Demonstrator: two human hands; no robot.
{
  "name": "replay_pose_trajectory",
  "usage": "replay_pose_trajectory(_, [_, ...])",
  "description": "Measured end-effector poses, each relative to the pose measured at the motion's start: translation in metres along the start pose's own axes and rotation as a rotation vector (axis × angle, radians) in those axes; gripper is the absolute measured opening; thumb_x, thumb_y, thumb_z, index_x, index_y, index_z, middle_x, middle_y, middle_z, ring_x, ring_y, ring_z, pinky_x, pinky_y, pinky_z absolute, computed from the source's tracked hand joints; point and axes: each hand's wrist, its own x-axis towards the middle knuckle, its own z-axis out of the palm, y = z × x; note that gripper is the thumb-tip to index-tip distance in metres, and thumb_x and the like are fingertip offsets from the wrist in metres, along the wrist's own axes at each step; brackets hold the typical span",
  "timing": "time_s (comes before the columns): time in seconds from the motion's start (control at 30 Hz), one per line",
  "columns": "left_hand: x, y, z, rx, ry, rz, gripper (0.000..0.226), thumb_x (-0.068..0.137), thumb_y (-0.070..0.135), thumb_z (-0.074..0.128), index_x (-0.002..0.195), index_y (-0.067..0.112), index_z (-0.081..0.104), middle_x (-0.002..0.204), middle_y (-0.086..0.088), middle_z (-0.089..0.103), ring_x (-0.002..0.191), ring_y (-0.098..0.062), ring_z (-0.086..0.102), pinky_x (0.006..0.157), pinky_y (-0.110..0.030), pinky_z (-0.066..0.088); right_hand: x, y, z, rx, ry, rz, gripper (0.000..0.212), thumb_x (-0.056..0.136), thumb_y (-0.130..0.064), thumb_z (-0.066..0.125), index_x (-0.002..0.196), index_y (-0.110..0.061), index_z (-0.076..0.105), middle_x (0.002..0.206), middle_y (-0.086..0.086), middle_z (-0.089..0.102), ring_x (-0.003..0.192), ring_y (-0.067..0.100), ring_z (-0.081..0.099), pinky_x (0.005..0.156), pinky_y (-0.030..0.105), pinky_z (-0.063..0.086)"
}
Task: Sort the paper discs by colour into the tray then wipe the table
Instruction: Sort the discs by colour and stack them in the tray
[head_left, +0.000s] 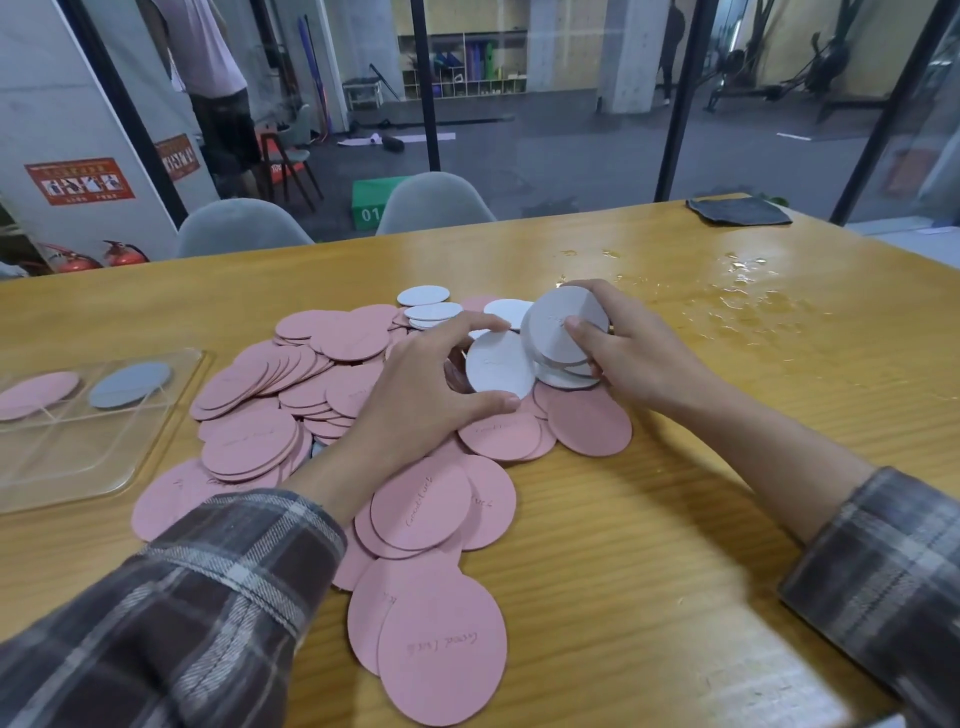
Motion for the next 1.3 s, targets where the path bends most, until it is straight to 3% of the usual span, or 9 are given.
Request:
replay_pose_trajectory(0.2, [0.001,0.003,-0.002,-0.175,0.073,-0.007,0.054,0.086,0.009,0.082,0.130,0.033,0.064,0.087,0.001,0.072,0.077,-0.020,0.070,0.075,-0.031,0.060,-0.002,-0.005,-0.002,0.027,-0.008,0.007,0.029,0.108,-0.028,0.045,0.135,-0.032,0.054,0.090,-0.015,0.056,0.075,0.010,0.055,0.061,0.027,0.045])
replay_pose_trajectory(0.3, [0.000,0.005,-0.002,-0.276,0.114,-0.055,0.043,0.079,0.010,0.089,0.113,0.023,0.065,0.079,-0.002,0.077,0.076,-0.022,0.076,0.077,-0.045,0.064,-0.005,-0.009,0.001,0.058,-0.087,0.002,0.026,0.110,-0.027,0.042,0.129,-0.034,0.057,0.090,-0.011,0.058,0.062,0.003,0.054,0.057,0.020,0.044])
replay_pose_trajectory(0.4, [0.000,0.007,0.001,-0.308,0.183,-0.084,0.036,0.072,0.012,0.094,0.097,0.017,0.069,0.077,-0.001,0.076,0.069,-0.019,0.075,0.067,-0.038,0.065,-0.009,-0.016,0.004,0.119,-0.156,0.000,0.029,0.112,-0.025,0.037,0.131,-0.029,0.058,0.087,-0.004,0.058,0.054,0.005,0.051,0.046,0.015,0.039])
replay_pose_trajectory(0.57, [0.001,0.011,0.004,-0.292,0.223,-0.103,0.036,0.069,0.016,0.097,0.095,0.018,0.073,0.077,-0.001,0.069,0.060,-0.023,0.073,0.065,-0.041,0.064,-0.015,-0.025,0.009,0.167,-0.213,0.009,0.033,0.111,-0.037,0.035,0.130,-0.030,0.061,0.085,0.000,0.057,0.061,0.013,0.051,0.051,0.032,0.038])
replay_pose_trajectory(0.7, [0.003,0.012,0.007,-0.207,0.232,-0.049,0.035,0.070,0.026,0.097,0.093,0.018,0.072,0.073,0.005,0.070,0.061,-0.010,0.068,0.065,-0.024,0.057,-0.017,-0.025,0.008,0.080,-0.238,-0.103,0.031,0.106,-0.027,0.055,0.137,-0.023,0.057,0.099,-0.016,0.063,0.069,-0.008,0.059,0.062,0.011,0.046])
replay_pose_trajectory(0.77, [0.004,0.009,0.010,-0.106,0.267,0.016,0.029,0.076,0.031,0.093,0.092,0.017,0.072,0.075,0.007,0.069,0.067,-0.008,0.063,0.066,-0.017,0.049,-0.017,-0.024,0.008,0.049,-0.235,-0.110,0.034,0.105,-0.023,0.056,0.139,-0.024,0.054,0.105,-0.015,0.063,0.076,-0.010,0.061,0.065,0.011,0.046])
replay_pose_trajectory(0.87, [0.007,-0.002,0.013,0.087,0.321,0.045,0.020,0.087,0.037,0.081,0.096,0.021,0.074,0.091,0.007,0.066,0.086,-0.012,0.059,0.082,-0.028,0.050,-0.013,-0.018,0.005,-0.068,-0.157,-0.111,0.036,0.106,-0.027,0.052,0.142,-0.030,0.049,0.112,-0.005,0.064,0.093,0.010,0.063,0.076,0.025,0.048])
replay_pose_trajectory(1.1, [0.006,-0.007,0.013,0.348,0.155,-0.136,0.052,0.083,0.060,0.076,0.120,0.023,0.076,0.105,0.002,0.058,0.109,-0.023,0.055,0.096,-0.047,0.047,-0.005,-0.011,-0.006,-0.115,-0.044,-0.007,0.034,0.108,-0.024,0.044,0.142,-0.027,0.047,0.115,-0.003,0.059,0.099,0.018,0.055,0.071,0.018,0.041])
replay_pose_trajectory(1.3, [0.005,-0.008,0.010,0.244,0.142,-0.112,0.039,0.083,0.048,0.082,0.117,0.028,0.077,0.106,0.005,0.057,0.107,-0.020,0.056,0.097,-0.049,0.049,-0.007,-0.014,-0.003,-0.112,-0.058,0.028,0.032,0.109,-0.026,0.044,0.141,-0.027,0.047,0.091,-0.007,0.055,0.071,0.013,0.057,0.060,0.034,0.050])
